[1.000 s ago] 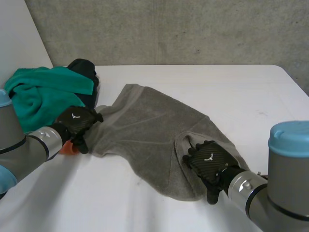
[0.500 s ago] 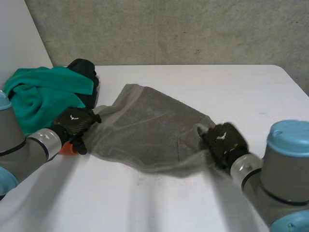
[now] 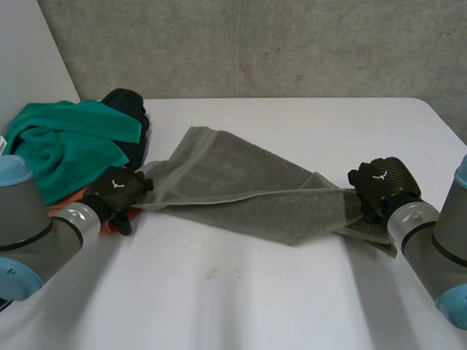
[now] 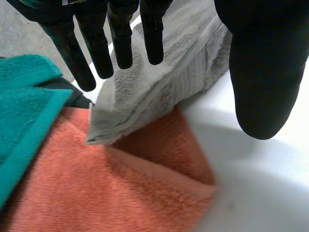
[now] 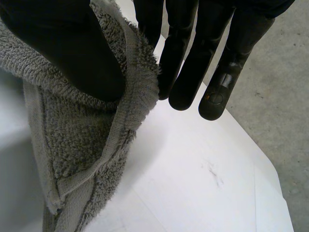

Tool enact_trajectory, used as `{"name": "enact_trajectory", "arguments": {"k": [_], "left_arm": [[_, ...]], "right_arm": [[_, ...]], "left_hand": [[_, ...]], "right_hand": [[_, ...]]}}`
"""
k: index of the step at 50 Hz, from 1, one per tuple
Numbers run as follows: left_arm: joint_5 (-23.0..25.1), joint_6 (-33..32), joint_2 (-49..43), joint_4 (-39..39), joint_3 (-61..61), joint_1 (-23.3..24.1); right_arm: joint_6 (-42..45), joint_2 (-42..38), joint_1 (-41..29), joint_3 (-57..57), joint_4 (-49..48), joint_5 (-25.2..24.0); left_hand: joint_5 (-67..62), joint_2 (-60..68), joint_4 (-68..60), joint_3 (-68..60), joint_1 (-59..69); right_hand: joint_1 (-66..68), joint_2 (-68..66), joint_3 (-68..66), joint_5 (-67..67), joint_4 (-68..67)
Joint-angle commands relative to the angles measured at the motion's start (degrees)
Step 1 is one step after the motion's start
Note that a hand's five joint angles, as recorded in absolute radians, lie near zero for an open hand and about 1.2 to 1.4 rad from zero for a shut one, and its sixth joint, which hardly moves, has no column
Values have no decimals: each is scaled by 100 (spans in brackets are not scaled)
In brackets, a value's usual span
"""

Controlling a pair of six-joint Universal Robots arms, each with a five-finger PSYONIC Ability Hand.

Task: Fold the laundry.

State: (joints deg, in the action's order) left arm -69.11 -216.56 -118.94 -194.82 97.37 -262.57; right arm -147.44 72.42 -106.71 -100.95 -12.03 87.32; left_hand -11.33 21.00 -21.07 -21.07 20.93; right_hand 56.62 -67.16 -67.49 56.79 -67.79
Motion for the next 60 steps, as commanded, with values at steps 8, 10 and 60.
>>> {"name": "enact_trajectory", "arguments": {"k": [8, 10, 60], "left_arm": [[-261, -256, -516, -390, -403, 259], [-279, -256, -551, -399, -500, 303], [-2045, -493, -859, -142, -5253, 1551]], "right_arm": [[-13, -8, 9, 5, -1, 13], [31, -8, 18, 5, 8, 22], [2088, -685, 897, 4162, 38, 83]], "left_hand": [[-2636, 2669, -2662, -2662, 2677], [-5035, 5068, -5062, -5062, 5076], [-5867, 5900, -5893, -5893, 5907]], "right_hand": [[2338, -1284, -1251, 1321, -1221], [2338, -1284, -1251, 1321, -1221], [2338, -1284, -1251, 1321, -1221]]}}
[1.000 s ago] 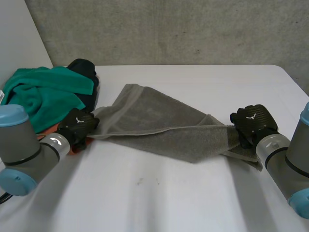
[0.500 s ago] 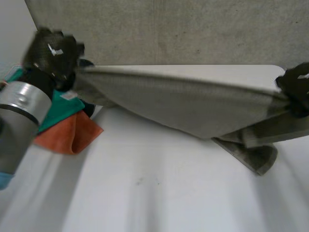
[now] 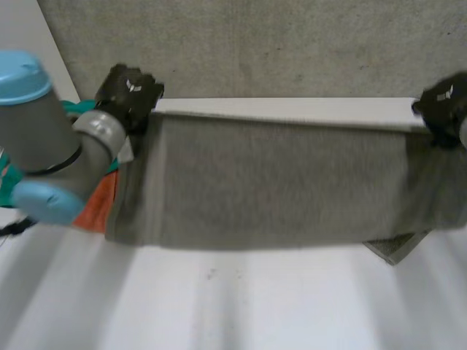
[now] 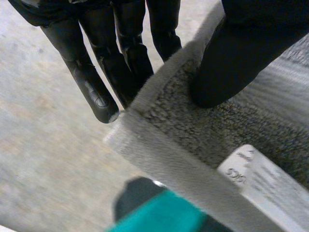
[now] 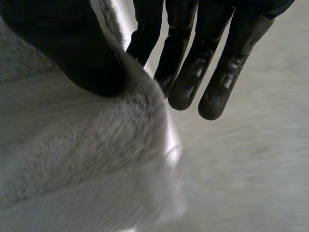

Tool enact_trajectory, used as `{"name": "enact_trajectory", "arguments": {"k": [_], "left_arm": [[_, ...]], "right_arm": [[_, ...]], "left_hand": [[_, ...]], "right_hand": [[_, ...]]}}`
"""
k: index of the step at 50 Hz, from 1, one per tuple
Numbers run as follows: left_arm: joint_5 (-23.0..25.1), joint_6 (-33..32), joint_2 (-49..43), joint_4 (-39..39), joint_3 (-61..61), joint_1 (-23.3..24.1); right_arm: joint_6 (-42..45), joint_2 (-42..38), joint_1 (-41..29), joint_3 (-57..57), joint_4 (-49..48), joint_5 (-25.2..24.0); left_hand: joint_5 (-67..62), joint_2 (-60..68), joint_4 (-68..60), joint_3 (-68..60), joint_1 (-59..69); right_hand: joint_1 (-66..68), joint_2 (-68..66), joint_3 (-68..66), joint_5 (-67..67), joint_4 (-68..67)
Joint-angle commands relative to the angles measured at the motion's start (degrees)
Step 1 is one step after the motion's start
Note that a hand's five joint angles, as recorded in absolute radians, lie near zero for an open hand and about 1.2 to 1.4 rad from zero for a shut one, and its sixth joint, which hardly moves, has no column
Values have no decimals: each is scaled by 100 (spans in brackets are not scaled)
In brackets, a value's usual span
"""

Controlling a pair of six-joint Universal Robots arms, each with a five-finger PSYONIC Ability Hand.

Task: Fold the laundry.

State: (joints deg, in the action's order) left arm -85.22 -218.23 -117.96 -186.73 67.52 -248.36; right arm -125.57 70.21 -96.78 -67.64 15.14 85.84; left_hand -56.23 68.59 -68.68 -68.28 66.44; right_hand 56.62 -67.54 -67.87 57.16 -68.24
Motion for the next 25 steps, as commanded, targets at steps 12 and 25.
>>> {"name": "enact_trajectory", "arguments": {"k": [12, 25], "left_arm": [[-707, -89, -273, -2544, -1553, 385], [-663, 316, 256, -2614, 1667, 394]], "right_arm": [[-108, -210, -376, 622, -4301, 162], [-442, 45, -105, -1883, -3114, -331]], "left_hand": [[-1377, 1141, -1132, -1172, 1356], [-1377, 1141, -1132, -1172, 1356]], "right_hand": [[2338, -1246, -1213, 1284, -1176], [2338, -1246, -1213, 1284, -1176]]}}
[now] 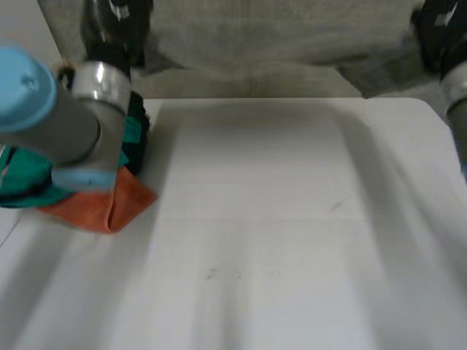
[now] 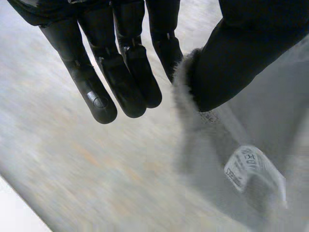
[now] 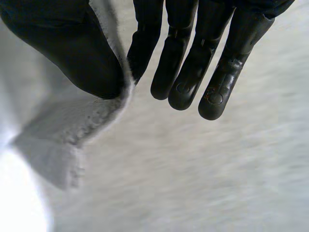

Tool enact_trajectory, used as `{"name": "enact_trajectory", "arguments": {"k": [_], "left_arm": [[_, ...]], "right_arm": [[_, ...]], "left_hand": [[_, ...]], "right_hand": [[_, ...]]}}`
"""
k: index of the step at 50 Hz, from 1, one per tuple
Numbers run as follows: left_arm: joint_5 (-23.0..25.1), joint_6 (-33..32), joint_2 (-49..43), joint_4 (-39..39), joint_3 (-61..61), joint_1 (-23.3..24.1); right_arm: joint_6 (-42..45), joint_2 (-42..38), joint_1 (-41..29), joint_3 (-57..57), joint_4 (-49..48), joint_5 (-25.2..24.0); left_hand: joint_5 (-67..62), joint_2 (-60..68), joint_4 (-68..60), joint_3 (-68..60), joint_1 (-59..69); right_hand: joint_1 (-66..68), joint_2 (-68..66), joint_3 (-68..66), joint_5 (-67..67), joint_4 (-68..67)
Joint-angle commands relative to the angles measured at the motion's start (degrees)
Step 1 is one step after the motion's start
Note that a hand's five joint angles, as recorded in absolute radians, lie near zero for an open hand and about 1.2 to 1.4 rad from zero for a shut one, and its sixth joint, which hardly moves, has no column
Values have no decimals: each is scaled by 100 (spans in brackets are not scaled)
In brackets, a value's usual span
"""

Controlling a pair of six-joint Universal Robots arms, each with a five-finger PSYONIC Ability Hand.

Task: Fold the laundry.

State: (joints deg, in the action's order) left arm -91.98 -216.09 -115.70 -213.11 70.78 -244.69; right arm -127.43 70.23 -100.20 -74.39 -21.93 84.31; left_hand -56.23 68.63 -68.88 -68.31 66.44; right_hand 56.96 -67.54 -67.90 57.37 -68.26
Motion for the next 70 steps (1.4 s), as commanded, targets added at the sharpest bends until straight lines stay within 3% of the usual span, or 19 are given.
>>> {"name": "enact_trajectory", "arguments": {"k": [1, 6, 10, 13, 21, 28, 31, 35, 38, 41, 48, 52, 55, 57, 63, 70], "left_arm": [[22, 120, 21, 24, 1559, 26], [75, 146, -286, 15, 1886, -26], [93, 155, -471, 24, 1904, -35], [93, 155, -471, 24, 1904, -53], [101, 164, -436, 24, 1921, -141], [93, 173, -436, 33, 1922, -149], [84, 164, -445, 51, 1922, -149], [84, 147, -436, 112, 1913, -149], [75, 138, -392, 260, 1974, -132], [84, 85, -234, 568, 2132, -123], [93, -3, 600, 2078, 2694, -44], [84, -547, 1128, 3809, 3195, 96], [93, -854, 1216, 4950, 3520, 306], [93, -943, 1217, 5253, 3565, 421], [58, -935, 954, 4264, 3101, 527], [-83, -821, 6, 2716, 1915, 527]], "right_arm": [[-300, 35, 290, -1331, 602, -213], [-755, -455, 518, -1929, 593, -906], [-1264, -931, 589, -1860, 663, -1153], [-1635, -1090, 747, -1772, 672, -1163], [-2865, -1134, 1142, -1614, 830, -1180], [-3086, -1257, 1310, -1316, 1417, -1224], [-3051, -1406, 1354, -1131, 1761, -1207], [-2981, -1565, 1415, -753, 2577, -1242], [-2954, -1513, 1485, -647, 2930, -1312], [-2735, -1372, 1608, -682, 3133, -1312], [-953, -468, 1977, -1191, 3826, -1356], [748, 269, 2425, -1787, 5027, -1277], [1490, 544, 2601, -2122, 5540, -1259], [2028, 729, 2795, -2334, 5770, -1321], [1626, 729, 2743, -2282, 5112, -1330], [624, -228, 1943, -1439, 3486, -1128]], "left_hand": [[-1377, 1137, -1112, -1169, 1356], [-1377, 1137, -1112, -1169, 1356], [-1377, 1137, -1112, -1169, 1356], [-1377, 1137, -1112, -1169, 1356], [-1377, 1137, -1112, -1169, 1356], [-1377, 1137, -1112, -1169, 1356], [-1377, 1137, -1112, -1169, 1356], [-1377, 1137, -1112, -1169, 1356], [-1377, 1137, -1112, -1169, 1356], [-1377, 1137, -1112, -1169, 1356], [-1377, 1137, -1112, -1169, 1356], [-1377, 1137, -1112, -1169, 1356], [-1377, 1137, -1112, -1169, 1356], [-1377, 1137, -1112, -1169, 1356], [-1377, 1137, -1112, -1169, 1356], [-1377, 1137, -1112, -1169, 1356]], "right_hand": [[2304, -1246, -1210, 1263, -1174], [2304, -1246, -1210, 1263, -1174], [2304, -1246, -1210, 1263, -1174], [2304, -1246, -1210, 1263, -1174], [-445, 1503, 1539, -1486, 1575], [-1138, 2196, 2233, -2179, 2268], [-921, 1978, 2015, -1962, 2051], [2292, -1235, -1198, 1252, -1163], [2304, -1246, -1210, 1263, -1174], [2304, -1246, -1210, 1263, -1174], [2304, -1246, -1210, 1263, -1174], [2304, -1246, -1210, 1263, -1174], [2304, -1246, -1210, 1263, -1174], [2304, -1246, -1210, 1263, -1174], [2304, -1246, -1210, 1263, -1174], [2304, -1246, -1210, 1263, -1174]]}}
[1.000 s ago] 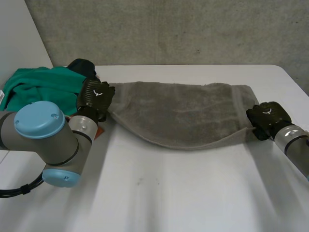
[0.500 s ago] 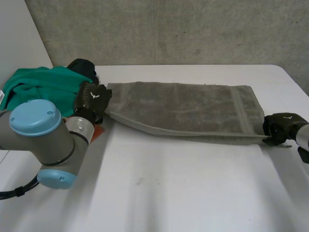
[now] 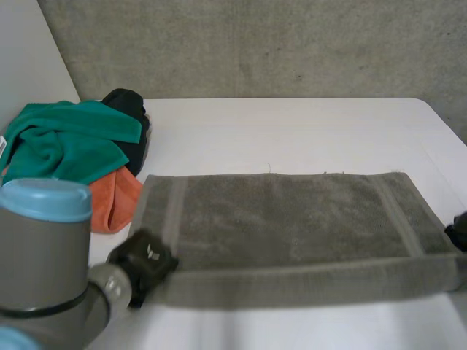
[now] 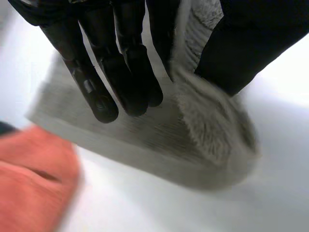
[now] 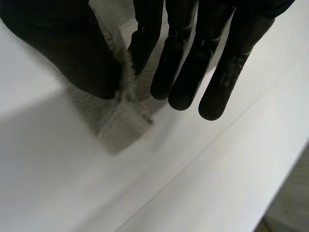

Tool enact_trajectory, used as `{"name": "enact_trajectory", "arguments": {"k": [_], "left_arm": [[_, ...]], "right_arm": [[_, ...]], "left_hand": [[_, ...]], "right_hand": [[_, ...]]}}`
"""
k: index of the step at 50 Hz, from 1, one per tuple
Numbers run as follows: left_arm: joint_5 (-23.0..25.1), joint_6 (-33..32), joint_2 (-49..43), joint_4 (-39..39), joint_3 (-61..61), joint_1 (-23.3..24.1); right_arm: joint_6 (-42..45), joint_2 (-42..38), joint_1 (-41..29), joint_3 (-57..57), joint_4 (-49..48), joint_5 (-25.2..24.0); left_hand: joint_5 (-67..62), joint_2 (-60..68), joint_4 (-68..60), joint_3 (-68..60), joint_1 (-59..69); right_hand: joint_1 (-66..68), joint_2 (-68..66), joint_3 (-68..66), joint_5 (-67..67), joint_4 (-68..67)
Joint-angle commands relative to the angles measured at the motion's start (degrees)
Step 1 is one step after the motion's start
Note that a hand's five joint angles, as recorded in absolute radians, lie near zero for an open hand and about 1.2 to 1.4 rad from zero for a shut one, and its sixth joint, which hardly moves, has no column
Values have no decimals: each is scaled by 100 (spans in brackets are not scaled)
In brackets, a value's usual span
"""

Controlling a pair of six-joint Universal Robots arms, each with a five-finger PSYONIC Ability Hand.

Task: Fold the laundry.

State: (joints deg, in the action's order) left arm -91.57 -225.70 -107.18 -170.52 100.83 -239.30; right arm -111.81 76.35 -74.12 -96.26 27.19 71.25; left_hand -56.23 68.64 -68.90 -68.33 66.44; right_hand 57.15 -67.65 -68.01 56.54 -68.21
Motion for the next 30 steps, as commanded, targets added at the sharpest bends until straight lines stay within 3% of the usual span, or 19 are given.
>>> {"name": "enact_trajectory", "arguments": {"k": [1, 8, 18, 19, 20, 21, 22, 24, 30], "left_arm": [[-167, 149, -979, -1667, -1231, -12], [-817, 53, -2208, -2336, -2671, 6], [-836, -465, -3467, -2995, -4115, 6], [-827, -570, -3563, -3100, -4176, 15], [-810, -624, -3582, -3162, -4168, 15], [-783, -685, -3591, -3232, -4142, 23], [-740, -764, -3582, -3381, -4081, 32], [-687, -817, -3538, -3566, -3984, 50], [-686, -782, -2845, -4173, -3282, 182]], "right_arm": [[-1018, -954, -753, 871, -1567, 231], [-1151, -2026, -1474, 1917, -2832, 802], [-1186, -3380, -1755, 3095, -4178, 1022], [-1194, -3459, -1782, 3139, -4265, 1092], [-1125, -3591, -1851, 3183, -4379, 1206], [-1124, -3635, -1878, 3201, -4389, 1260], [-1150, -3653, -1905, 3201, -4398, 1338], [-1299, -3557, -1940, 3123, -4363, 1497], [-2221, -2565, -1808, 2341, -4091, 1436]], "left_hand": [[-1377, 1136, -1110, -1167, 1356], [-1377, 1136, -1110, -1167, 1356], [-1377, 1136, -1110, -1167, 1356], [169, -410, 437, 379, -191], [3216, -3457, 3483, 3426, -3237], [5623, -5864, 5890, 5833, -5644], [4127, -4368, 4394, 4337, -4148], [5623, -5864, 5890, 5833, -5644], [5623, -5864, 5890, 5833, -5644]], "right_hand": [[2285, -1235, -1199, 1346, -1179], [2285, -1235, -1199, 1346, -1179], [2285, -1235, -1199, 1346, -1179], [-341, 1391, 1426, -1279, 1446], [-4715, 5765, 5801, -5654, 5821], [-4715, 5765, 5801, -5654, 5821], [-4715, 5765, 5801, -5654, 5821], [-4715, 5765, 5801, -5654, 5821], [-4715, 5765, 5801, -5654, 5821]]}}
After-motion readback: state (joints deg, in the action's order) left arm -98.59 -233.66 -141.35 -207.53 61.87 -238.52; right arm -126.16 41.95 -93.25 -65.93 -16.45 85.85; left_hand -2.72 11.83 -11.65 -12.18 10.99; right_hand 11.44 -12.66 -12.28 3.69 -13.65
